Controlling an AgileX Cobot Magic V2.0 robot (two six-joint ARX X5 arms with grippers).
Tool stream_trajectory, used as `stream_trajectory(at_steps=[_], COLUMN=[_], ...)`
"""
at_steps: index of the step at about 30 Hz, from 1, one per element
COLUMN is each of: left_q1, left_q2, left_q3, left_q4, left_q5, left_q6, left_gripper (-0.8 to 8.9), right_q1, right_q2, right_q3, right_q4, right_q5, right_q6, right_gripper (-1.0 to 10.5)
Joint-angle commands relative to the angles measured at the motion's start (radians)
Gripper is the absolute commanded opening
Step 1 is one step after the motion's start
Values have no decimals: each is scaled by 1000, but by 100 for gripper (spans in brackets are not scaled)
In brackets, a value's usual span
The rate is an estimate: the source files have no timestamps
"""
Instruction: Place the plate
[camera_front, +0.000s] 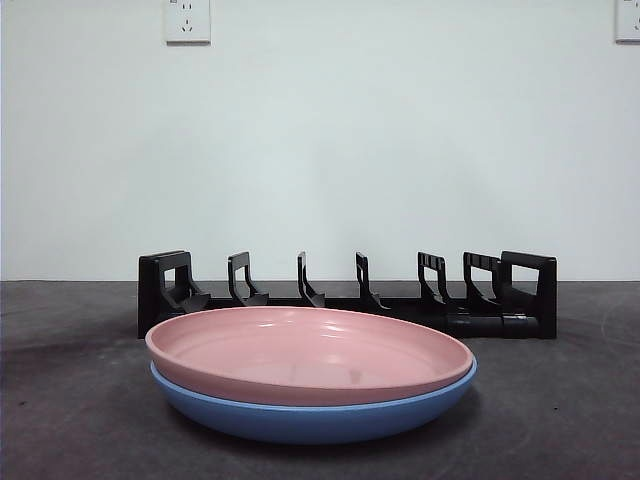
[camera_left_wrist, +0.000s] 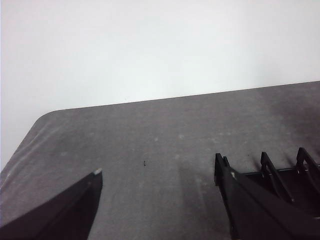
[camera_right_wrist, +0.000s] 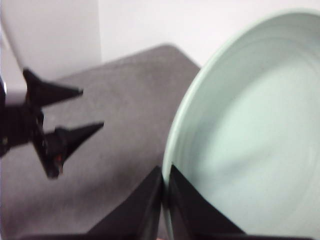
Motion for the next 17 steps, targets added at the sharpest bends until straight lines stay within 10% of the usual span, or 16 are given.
stream_trajectory(at_steps=[1, 17], left_q1=[-2, -2], left_q2=[-1, -8], left_q3=[17, 17], left_q4=[1, -1], left_q5=[-5, -5], left_q6=[-4, -4], left_gripper=[384, 384], right_q1=[12, -66], right_q2=[5, -16], right_q3=[24, -391], right_q4=[53, 533], right_q5=[17, -166], right_q6=[-34, -121], right_gripper=[14, 14])
